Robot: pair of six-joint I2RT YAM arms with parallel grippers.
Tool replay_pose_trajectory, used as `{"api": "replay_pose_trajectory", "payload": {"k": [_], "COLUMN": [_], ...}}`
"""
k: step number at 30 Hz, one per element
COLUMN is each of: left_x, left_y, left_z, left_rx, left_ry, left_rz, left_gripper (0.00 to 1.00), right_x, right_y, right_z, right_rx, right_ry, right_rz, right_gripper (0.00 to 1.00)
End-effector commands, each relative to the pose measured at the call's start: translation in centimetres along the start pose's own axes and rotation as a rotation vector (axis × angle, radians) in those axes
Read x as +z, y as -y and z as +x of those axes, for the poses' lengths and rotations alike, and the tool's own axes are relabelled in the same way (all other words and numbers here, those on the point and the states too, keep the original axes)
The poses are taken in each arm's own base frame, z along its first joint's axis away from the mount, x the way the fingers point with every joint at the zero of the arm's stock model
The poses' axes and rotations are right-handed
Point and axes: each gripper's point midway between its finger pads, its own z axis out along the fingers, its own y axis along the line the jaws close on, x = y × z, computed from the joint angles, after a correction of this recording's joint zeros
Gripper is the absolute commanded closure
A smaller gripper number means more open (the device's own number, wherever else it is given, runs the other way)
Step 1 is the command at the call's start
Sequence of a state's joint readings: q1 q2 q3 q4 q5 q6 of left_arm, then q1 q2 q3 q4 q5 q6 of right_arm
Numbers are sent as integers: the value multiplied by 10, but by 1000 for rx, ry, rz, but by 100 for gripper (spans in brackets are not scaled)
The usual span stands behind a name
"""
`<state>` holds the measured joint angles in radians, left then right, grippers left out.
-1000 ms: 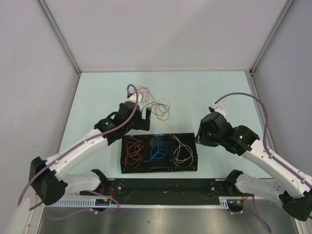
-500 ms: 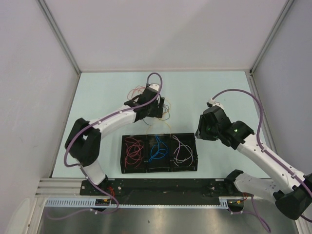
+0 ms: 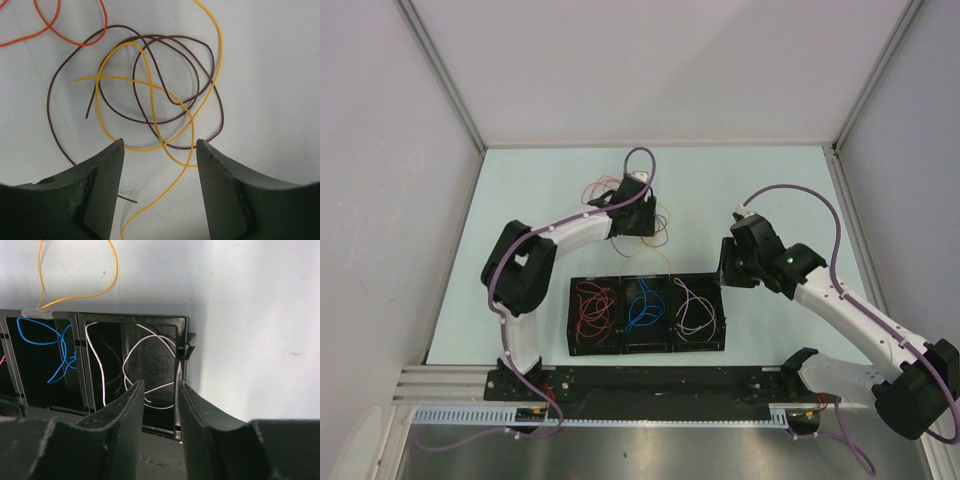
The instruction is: Untangle the cables
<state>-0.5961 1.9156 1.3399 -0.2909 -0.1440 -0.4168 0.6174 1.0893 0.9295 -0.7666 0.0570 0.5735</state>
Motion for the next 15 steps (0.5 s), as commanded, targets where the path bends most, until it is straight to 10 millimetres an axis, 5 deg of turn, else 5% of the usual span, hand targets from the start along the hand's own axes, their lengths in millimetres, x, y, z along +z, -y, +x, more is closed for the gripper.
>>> {"api": "replay_pose_trajectory", "payload": {"k": [1,3,5,6,8,10,12,14,15], "left_x": [7,11,16,15,1,-42,-127,-182,-238], "left_y": [14,13,11,12,17,27,39,46,54], "left_z": [-22,-19,-16,-19,-36,-77,-146,-175,-205], "left_rx": [-42,-49,-51,-52,-24,36,45,66,54], "left_ry": [49,37,25,23,48,147,377,471,575], "left_rz": [45,39,40,38,49,31,48,88,150], "left_gripper": [36,45,88,100,100,99,100,100,100], "right_x": [3,3,3,3,1,-2,-6,-10,-11], "right_y": [-5,-3,-2,-2,-2,-2,-2,-1,-1], "right_z": [-7,-7,-6,-7,-7,-8,-8,-9,-11], "right_rx": [-20,-18,-17,-16,-12,-11,-2,8,13], "right_ry": [14,12,9,10,13,22,26,41,48], "right_rz": [-38,-35,-33,-35,-38,-44,-44,-46,-46], "right_gripper": [62,63,63,63,64,64,64,65,66]}}
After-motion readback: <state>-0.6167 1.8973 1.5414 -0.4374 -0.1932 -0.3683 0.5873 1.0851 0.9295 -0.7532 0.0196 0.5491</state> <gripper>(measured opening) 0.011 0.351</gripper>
